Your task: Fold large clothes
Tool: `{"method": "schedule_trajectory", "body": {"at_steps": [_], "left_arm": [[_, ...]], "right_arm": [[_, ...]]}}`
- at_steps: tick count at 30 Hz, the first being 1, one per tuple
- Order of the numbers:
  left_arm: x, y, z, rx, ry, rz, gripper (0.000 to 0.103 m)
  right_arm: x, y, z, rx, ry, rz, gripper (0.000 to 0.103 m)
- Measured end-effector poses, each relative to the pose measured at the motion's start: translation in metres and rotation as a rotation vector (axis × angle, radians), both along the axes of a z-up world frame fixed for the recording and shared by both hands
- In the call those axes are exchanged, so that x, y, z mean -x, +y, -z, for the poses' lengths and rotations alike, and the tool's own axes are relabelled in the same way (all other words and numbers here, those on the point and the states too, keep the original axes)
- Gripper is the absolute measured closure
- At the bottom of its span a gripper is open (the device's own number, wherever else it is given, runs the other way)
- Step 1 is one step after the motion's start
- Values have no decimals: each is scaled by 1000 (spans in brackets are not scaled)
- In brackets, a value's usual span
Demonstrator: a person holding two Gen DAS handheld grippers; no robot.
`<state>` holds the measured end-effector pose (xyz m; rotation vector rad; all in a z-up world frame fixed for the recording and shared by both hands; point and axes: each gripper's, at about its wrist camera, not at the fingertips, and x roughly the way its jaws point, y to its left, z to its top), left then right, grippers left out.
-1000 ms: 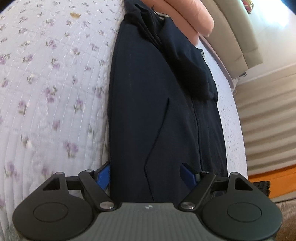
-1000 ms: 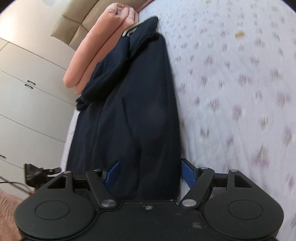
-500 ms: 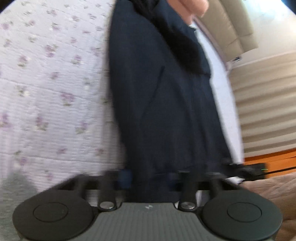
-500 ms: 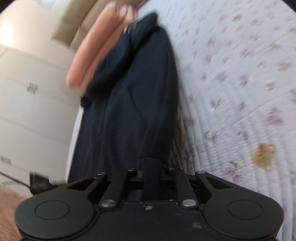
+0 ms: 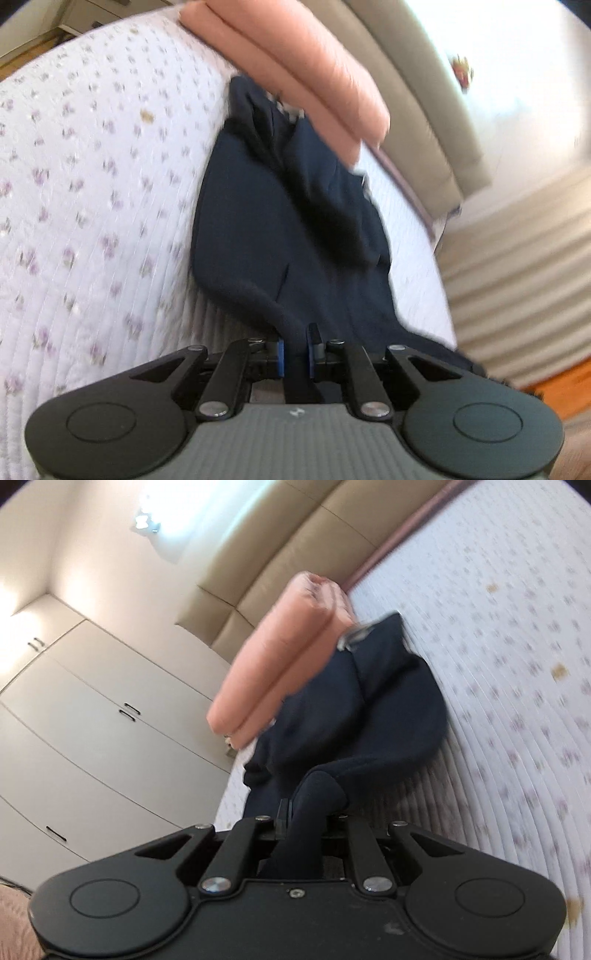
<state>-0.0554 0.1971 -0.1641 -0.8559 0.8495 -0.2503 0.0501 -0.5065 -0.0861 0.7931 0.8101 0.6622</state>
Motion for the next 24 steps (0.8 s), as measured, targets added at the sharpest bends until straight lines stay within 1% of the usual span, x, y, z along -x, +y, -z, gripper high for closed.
{"method": "schedule_trajectory", "body": {"at_steps": [1,2,4,6,8,11,14,17,21,24], "left_arm": [[-7,2,-5,17,-18,-14,91],[-12,1,-11,22,-42,-19,91],[-23,-2,-27,6,-92,-28,91],[-39,-3,-38,-6,-115,-45,91],[-55,1,-48,6,-139,-86,91],[-79,5,-56,16,-203,-134,91],[-112,12,-65,7,-216,-171,91],[-154,20,-73,-21,-218,-184,91],[-212,29,-71,-31,-214,-210,91],[-252,31,-68,-84,-214,-211,91]], "right_arm": [[-4,-10,-5,-4,-12,-4,91],[-12,-8,-7,-8,-16,-4,91],[-33,-6,-17,-16,-23,3,91],[-52,-1,-29,-28,-69,6,91],[-68,2,-43,-47,-118,5,91],[-98,7,-57,-52,-136,21,91],[-132,17,-66,-51,-149,42,91],[-168,31,-68,-31,-152,67,91],[-221,49,-58,-6,-124,119,91],[-258,63,-46,3,-110,160,91]]}}
